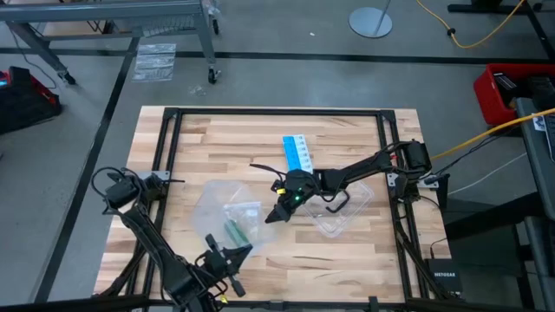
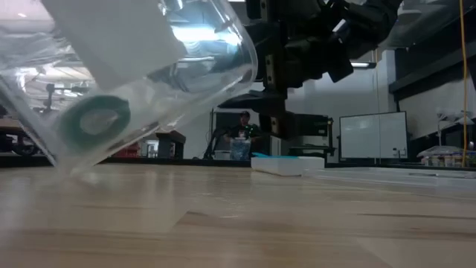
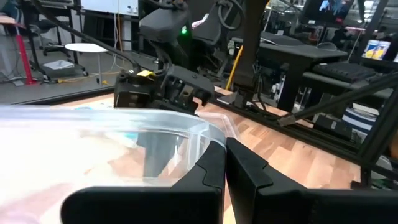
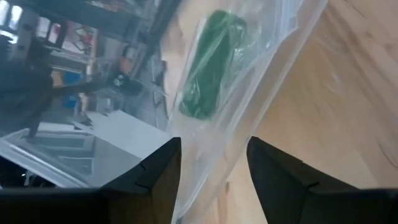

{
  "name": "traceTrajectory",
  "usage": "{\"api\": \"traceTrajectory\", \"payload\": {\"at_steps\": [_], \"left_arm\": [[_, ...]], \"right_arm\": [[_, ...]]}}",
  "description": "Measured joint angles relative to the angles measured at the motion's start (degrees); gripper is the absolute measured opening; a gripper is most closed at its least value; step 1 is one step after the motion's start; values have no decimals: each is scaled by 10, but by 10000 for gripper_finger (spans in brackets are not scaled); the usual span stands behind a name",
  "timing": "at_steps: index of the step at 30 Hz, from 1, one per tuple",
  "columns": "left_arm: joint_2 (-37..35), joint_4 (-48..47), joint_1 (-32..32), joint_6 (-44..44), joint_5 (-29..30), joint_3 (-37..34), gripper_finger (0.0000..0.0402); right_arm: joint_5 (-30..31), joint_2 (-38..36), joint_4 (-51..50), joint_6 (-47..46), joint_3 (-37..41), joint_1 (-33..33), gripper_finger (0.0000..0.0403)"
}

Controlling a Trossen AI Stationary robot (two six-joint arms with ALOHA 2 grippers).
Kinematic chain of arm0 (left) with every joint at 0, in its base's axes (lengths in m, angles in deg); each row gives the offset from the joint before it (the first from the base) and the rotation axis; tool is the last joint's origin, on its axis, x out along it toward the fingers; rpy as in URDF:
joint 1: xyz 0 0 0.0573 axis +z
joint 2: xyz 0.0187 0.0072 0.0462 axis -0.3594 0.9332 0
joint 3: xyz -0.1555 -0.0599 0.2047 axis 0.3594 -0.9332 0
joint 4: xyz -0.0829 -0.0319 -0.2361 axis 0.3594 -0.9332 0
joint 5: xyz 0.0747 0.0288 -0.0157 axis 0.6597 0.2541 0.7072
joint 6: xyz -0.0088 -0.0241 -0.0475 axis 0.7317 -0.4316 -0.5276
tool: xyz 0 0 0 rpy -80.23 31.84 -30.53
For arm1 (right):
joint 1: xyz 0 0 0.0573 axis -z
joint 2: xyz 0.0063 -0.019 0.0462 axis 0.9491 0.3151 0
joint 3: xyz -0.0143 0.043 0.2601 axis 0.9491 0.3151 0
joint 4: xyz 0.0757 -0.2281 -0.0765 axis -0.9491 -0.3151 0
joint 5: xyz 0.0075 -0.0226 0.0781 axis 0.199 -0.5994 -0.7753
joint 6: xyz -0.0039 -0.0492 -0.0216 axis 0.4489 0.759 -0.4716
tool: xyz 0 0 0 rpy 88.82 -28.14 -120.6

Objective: Roll bandage
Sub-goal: Adjust the transparent bin

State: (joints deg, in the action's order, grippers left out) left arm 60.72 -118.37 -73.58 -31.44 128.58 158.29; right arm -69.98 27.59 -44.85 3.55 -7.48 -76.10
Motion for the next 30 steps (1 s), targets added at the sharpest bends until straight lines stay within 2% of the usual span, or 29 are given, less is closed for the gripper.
{"api": "traceTrajectory", "payload": {"at_steps": [17,21,27,30], "left_arm": [[13,12,1,3,21,0,0],[13,12,1,3,21,0,0],[13,14,0,3,13,0,0],[14,12,0,4,15,0,0]], "right_arm": [[11,0,-32,0,-3,-16,183],[26,0,-31,1,-3,-26,148],[55,0,-23,-7,-3,-25,54],[64,0,-1,-2,-3,-24,47]]}}
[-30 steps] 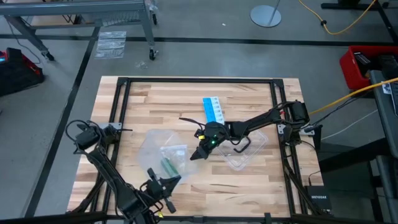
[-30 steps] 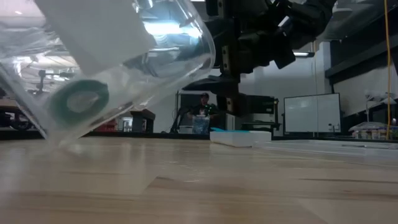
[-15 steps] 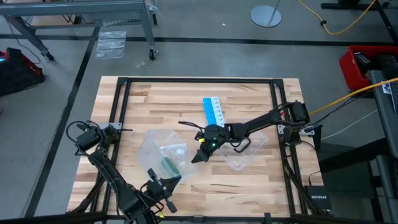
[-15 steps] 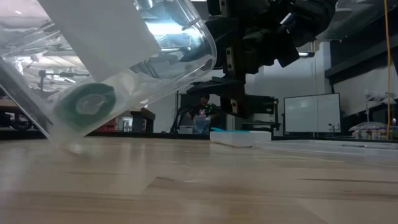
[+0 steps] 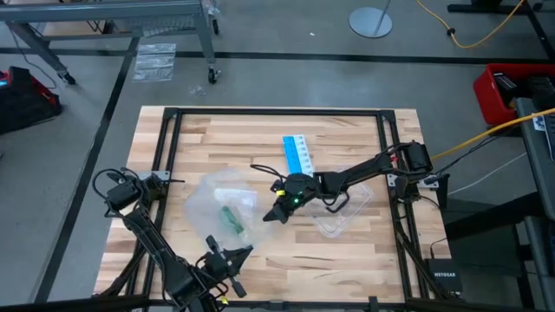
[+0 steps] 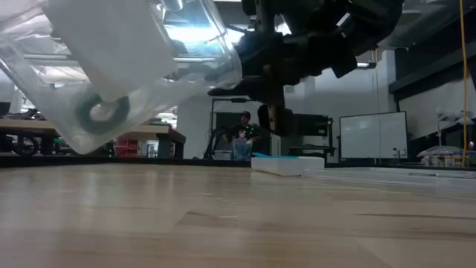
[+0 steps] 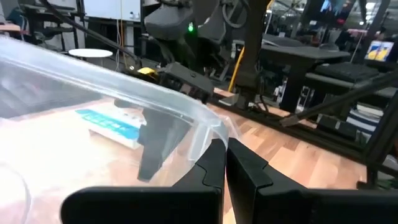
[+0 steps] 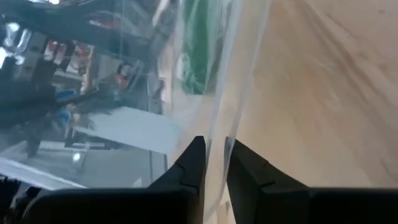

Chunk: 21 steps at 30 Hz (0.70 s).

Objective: Roll bandage
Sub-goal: Adjust the transparent bin

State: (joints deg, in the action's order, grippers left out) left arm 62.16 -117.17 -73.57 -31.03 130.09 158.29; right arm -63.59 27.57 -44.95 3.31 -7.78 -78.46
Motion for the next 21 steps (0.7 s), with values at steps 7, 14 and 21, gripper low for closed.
{"api": "traceTrajectory", "payload": {"at_steps": [7,14,21], "left_arm": [[0,-2,-3,3,5,0,0],[0,-2,-6,12,4,0,0],[0,-2,0,-15,-20,0,0]], "right_arm": [[-10,0,31,30,1,19,46],[-22,0,22,37,0,46,46],[-26,-1,10,63,0,45,45]]}}
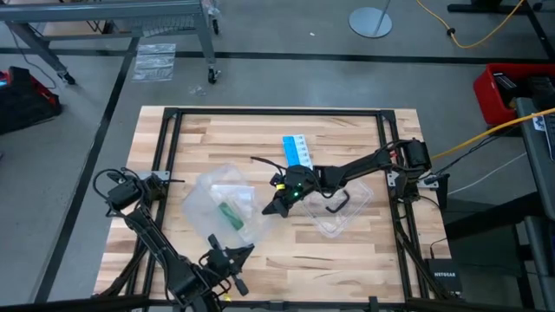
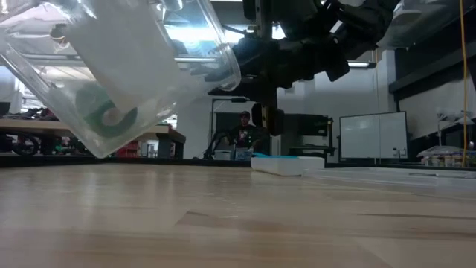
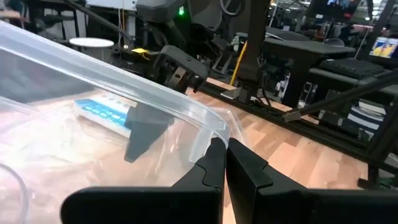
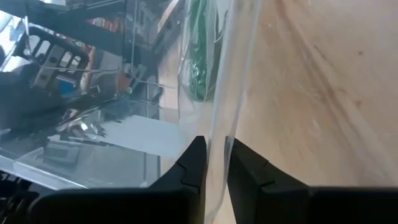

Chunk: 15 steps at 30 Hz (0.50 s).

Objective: Roll bandage
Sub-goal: Adjust the transparent bin

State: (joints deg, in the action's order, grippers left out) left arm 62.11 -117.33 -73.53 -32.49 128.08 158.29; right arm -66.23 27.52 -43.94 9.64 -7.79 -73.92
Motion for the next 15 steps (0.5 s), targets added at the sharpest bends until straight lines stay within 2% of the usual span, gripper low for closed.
{"api": "traceTrajectory", "payload": {"at_steps": [3,9,15], "left_arm": [[0,-4,8,-11,-14,0,0],[-1,-2,32,10,-95,1,5],[-1,1,54,24,-106,1,57]], "right_arm": [[-1,0,-7,4,0,1,45],[3,0,-35,52,1,9,45],[10,0,-46,88,1,25,45]]}}
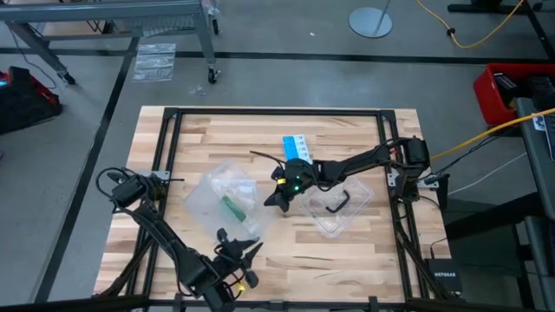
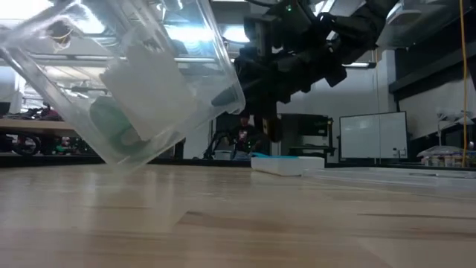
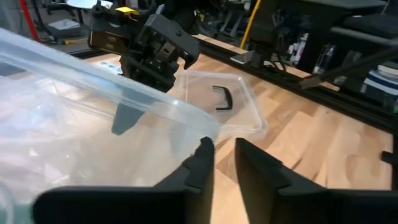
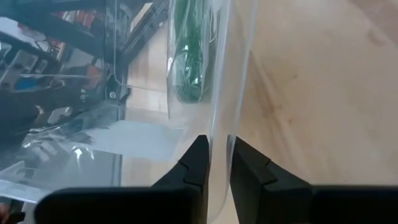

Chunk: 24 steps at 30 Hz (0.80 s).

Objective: Roll bandage
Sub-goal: Adjust the transparent bin

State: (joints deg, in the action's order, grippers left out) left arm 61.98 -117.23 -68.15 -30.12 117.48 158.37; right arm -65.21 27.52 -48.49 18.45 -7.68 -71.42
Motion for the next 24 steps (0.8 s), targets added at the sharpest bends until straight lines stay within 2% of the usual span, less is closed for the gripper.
{"api": "traceTrajectory", "payload": {"at_steps": [5,9,24], "left_arm": [[0,3,15,0,0,0,119],[-1,14,20,0,-3,0,148],[-15,34,18,7,10,0,155]], "right_arm": [[-3,0,0,18,0,26,45],[-9,0,0,42,0,62,43],[0,-2,-46,159,-1,169,43]]}}
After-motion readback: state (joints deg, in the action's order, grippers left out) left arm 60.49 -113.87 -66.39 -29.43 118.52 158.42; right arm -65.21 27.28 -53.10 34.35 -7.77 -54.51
